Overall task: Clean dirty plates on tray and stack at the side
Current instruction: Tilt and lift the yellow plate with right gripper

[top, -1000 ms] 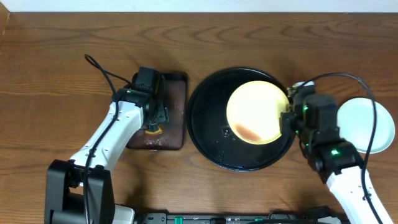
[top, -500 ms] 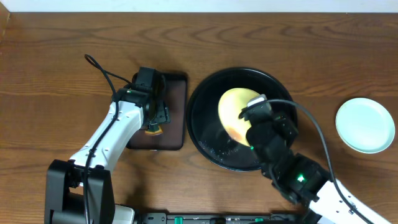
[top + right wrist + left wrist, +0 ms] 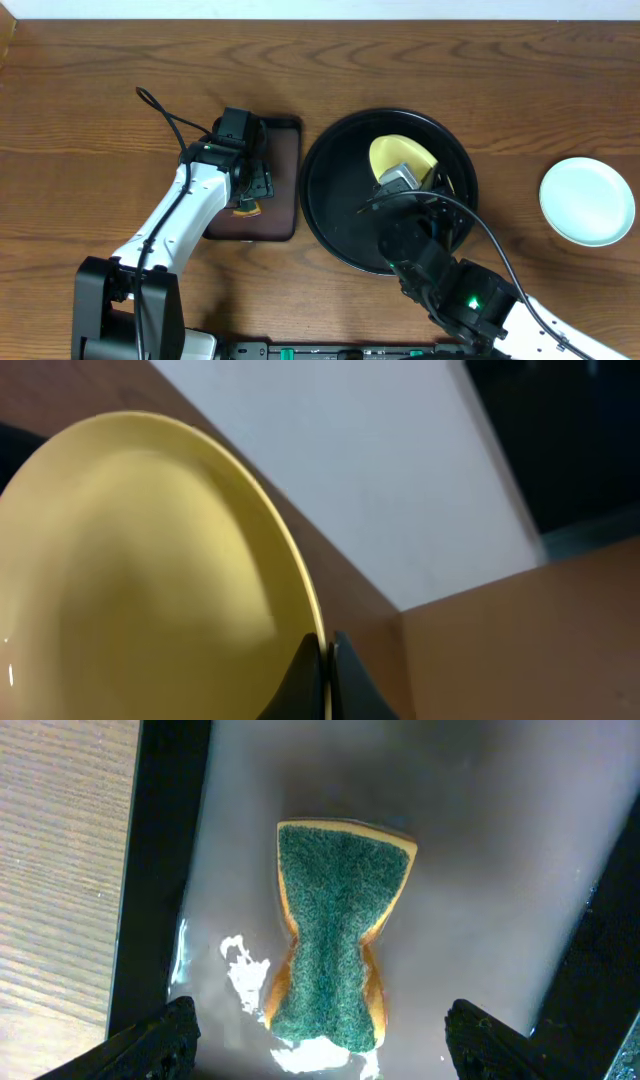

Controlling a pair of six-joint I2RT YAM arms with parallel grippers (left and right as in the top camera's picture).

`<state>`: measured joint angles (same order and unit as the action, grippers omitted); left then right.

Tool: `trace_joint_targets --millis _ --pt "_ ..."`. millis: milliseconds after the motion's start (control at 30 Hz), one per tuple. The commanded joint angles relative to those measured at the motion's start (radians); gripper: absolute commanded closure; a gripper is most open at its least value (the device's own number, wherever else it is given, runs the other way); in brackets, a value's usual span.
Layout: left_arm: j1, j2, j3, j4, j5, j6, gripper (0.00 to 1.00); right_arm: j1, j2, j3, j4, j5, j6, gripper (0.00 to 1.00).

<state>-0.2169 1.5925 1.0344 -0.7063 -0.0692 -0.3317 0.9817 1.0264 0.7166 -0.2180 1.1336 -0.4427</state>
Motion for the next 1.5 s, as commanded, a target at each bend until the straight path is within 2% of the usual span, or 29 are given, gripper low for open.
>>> trace_joint_targets --millis 0,233,1467 --pt "0.005 -0.005 -0.005 -0.003 -0.002 0.013 0.20 0.043 -0.011 0.003 0.064 0.102 -0.152 0.99" --pt "0.005 -0.005 -0.005 -0.003 -0.002 0.013 0.20 0.076 -0.011 0.003 0.153 0.119 -0.262 0.99" --pt "0.004 -0.005 -0.005 -0.003 -0.002 0.013 0.20 0.080 -0.011 0.003 0.151 0.119 -0.262 0.99"
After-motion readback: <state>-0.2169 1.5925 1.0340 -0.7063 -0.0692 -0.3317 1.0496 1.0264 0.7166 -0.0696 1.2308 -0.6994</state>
